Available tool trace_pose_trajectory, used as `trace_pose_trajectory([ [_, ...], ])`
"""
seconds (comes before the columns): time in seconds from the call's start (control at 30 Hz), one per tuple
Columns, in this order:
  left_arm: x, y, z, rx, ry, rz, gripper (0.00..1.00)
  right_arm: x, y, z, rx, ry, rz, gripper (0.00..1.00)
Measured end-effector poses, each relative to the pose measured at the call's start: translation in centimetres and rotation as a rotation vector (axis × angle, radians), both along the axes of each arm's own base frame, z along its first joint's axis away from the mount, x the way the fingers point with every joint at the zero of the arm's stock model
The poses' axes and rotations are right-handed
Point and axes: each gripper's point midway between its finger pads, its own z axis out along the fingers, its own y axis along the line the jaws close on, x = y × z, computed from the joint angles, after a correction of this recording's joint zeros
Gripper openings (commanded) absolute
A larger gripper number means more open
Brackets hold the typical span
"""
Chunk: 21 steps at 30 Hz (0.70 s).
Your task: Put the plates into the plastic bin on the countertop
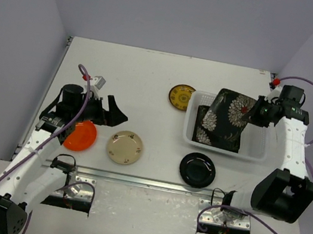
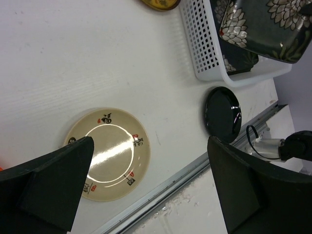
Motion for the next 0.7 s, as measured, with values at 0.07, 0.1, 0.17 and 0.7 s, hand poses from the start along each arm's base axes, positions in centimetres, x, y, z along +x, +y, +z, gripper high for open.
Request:
trace_pose_trajectory([
  [0.07,-0.3,-0.3,-0.4,0.004,0.015,-0.012,1.0,-0.2,-1.5,-0.9,-0.055,0.034,-0.023,0.0],
  [0.1,-0.5,-0.4,-0.5,0.005,0.02,-0.017,1.0,-0.3,-2.1,-1.3,-0.078,0.051,-0.034,0.0],
  [0.17,-0.6,-0.6,-0.5,0.007,0.019,-0.025,1.0,-0.6,-2.8,-2.1,-0.1,0.085,-0.046,0.0],
  [0.7,-0.8,-1.0,-0.9,0.014,0.034,-0.043,1.0,-1.2,-1.1,-2.7,-0.026,0.077,0.002,0.01],
])
